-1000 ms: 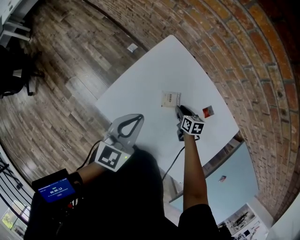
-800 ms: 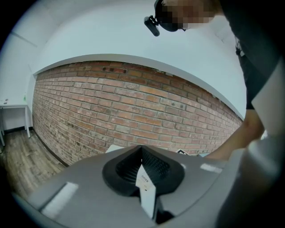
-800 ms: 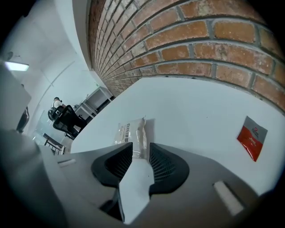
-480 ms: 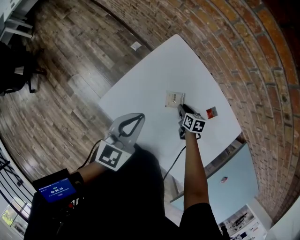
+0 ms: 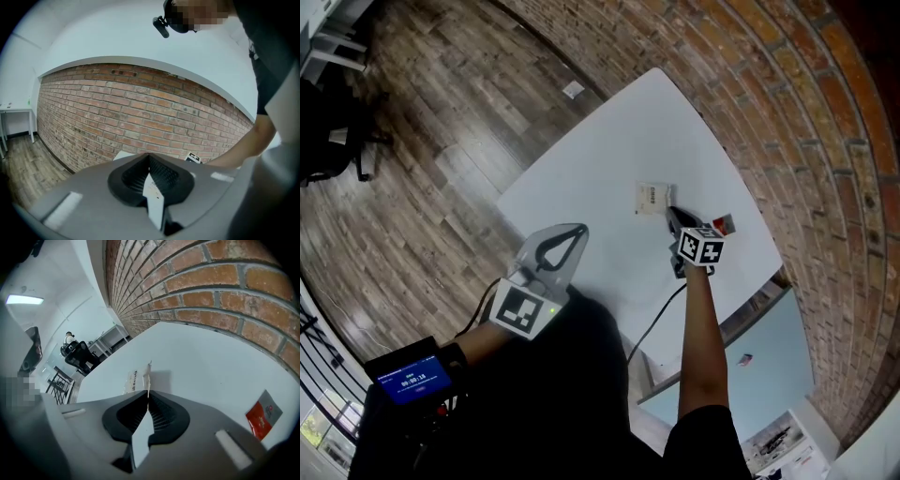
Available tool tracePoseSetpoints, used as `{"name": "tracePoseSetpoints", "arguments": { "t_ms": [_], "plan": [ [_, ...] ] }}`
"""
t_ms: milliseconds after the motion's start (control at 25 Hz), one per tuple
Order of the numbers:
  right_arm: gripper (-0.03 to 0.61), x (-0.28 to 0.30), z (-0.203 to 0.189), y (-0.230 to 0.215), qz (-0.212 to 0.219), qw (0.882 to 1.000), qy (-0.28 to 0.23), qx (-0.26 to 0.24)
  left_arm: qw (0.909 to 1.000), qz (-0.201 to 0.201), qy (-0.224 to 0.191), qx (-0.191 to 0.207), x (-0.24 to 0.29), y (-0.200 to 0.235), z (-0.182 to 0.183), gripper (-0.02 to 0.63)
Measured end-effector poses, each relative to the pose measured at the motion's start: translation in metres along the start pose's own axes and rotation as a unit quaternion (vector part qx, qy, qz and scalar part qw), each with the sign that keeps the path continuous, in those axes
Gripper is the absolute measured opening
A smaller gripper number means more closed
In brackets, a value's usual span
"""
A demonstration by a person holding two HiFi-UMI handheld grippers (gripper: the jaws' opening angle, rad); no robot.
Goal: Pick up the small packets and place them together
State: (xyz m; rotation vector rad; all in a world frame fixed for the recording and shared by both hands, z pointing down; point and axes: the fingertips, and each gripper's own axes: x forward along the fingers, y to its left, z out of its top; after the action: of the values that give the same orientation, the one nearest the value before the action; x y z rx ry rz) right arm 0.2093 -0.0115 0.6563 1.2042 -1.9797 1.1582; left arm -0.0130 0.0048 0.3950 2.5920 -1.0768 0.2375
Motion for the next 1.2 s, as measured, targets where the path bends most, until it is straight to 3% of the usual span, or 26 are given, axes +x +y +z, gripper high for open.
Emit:
{"name": "tracePoseSetpoints", "arguments": {
  "t_ms": [200,400,560,720,920,1040,1200],
  "plan": [
    [0.006,-0.002,0.014,0.006,0.024,0.999,0.021,-0.042,1.0000,-0.001,-0.002,-0.002,-0.001,-0.002,0.000,0.000],
    [0.008,0.000,0.009,0.011,0.016,0.987,0.074,-0.138,1.0000,-0.007,0.003,-0.001,0.001,-0.005,-0.001,0.000],
    [0.008,0.003,0.005,0.009,0.007,0.983,0.087,-0.165,0.9999,-0.011,0.007,0.004,0.002,-0.007,0.000,0.000],
    [0.009,0.008,0.001,0.005,-0.021,0.968,0.109,-0.225,0.9998,-0.013,0.012,0.000,0.002,-0.007,-0.004,0.000],
    [0.011,0.018,-0.001,0.007,-0.024,0.952,0.127,-0.278,0.9998,-0.014,0.015,0.001,0.002,-0.007,-0.006,0.000],
    [0.012,0.020,0.000,0.009,-0.029,0.943,0.139,-0.300,0.9998,-0.012,0.015,-0.002,0.001,-0.006,-0.007,0.000],
    [0.032,0.019,0.007,0.008,-0.037,0.950,0.118,-0.286,0.9998,-0.009,0.017,-0.003,0.001,-0.004,-0.008,0.000]
  ]
}}
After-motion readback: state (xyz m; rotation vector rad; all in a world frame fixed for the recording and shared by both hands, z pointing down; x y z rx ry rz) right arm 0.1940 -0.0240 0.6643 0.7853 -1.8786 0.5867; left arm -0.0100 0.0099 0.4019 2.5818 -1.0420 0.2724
